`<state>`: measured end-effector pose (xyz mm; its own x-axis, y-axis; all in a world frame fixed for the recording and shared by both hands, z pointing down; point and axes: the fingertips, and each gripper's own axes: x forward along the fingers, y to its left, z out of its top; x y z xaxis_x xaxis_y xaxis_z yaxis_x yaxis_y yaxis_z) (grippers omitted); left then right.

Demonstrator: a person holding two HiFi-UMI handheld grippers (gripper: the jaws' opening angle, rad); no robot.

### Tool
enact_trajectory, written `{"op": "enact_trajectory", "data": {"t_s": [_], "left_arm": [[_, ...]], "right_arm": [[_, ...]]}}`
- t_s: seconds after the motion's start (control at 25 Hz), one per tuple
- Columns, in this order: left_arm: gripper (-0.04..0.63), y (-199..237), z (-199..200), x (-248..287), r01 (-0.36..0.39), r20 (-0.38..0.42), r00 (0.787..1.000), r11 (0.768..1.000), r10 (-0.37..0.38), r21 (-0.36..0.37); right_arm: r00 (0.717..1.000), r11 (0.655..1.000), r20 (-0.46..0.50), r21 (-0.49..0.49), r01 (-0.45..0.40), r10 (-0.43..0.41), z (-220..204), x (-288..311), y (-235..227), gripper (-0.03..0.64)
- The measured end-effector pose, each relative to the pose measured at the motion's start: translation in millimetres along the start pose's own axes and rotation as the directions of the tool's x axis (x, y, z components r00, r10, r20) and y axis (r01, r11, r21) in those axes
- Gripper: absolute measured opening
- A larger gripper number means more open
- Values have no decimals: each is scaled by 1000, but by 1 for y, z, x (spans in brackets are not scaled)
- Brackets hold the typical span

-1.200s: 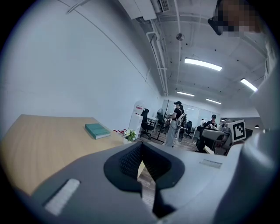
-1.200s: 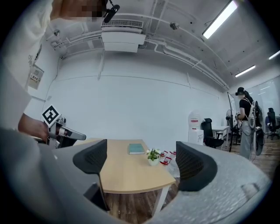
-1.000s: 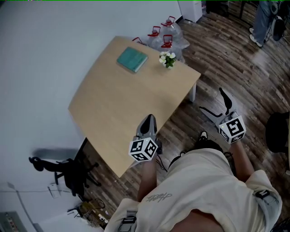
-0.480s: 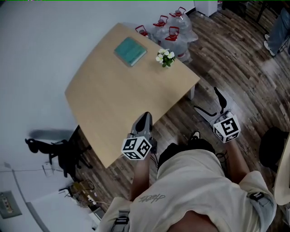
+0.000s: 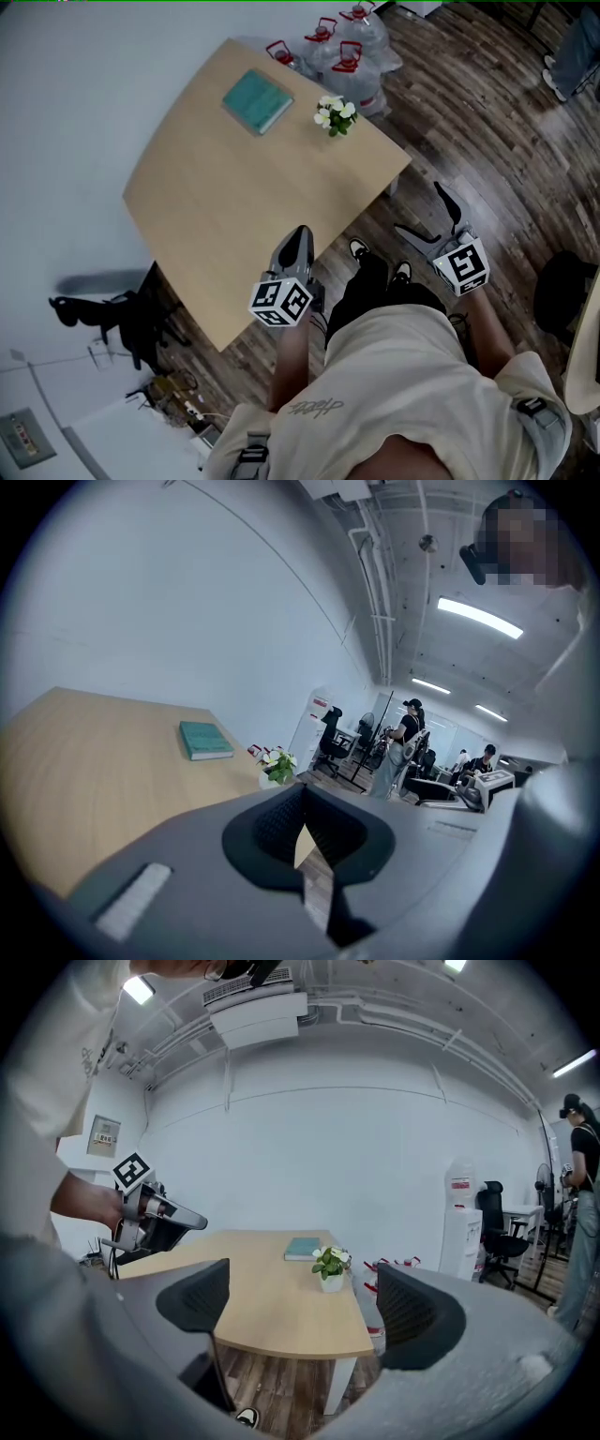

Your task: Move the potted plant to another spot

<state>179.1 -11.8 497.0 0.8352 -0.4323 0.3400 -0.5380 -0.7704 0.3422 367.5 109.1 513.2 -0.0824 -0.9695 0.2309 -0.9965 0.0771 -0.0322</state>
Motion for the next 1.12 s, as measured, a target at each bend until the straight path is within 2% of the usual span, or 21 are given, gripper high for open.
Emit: {"op": "enact_trajectory", "data": {"t_s": [0.16, 0.4, 0.64, 0.84, 1.04, 1.12], "left_arm": [[18, 14, 23, 20, 19, 25, 999, 1000, -19, 7], [18, 42, 57, 49, 35, 46, 998, 995, -40, 96], [18, 74, 73, 69, 67, 46, 996, 994, -70, 82], [18, 95, 78, 84, 78, 39, 996, 995, -81, 63], [18, 104, 84, 93, 27, -5, 1000, 984, -26, 176], [18, 102, 87, 94, 22, 3, 1000, 988, -22, 152]], "right_arm": [[998, 998, 28, 19, 54, -55, 20, 13, -20, 486], [996, 997, 24, -11, 82, -81, 45, 57, -38, 486], [994, 993, 27, -44, 105, -104, 70, 101, -45, 486], [994, 993, -16, -52, 109, -110, 63, 126, -47, 486], [993, 995, -69, -25, 93, -95, 49, 135, -49, 486], [994, 997, -82, -33, 74, -77, 45, 140, -54, 486]]}}
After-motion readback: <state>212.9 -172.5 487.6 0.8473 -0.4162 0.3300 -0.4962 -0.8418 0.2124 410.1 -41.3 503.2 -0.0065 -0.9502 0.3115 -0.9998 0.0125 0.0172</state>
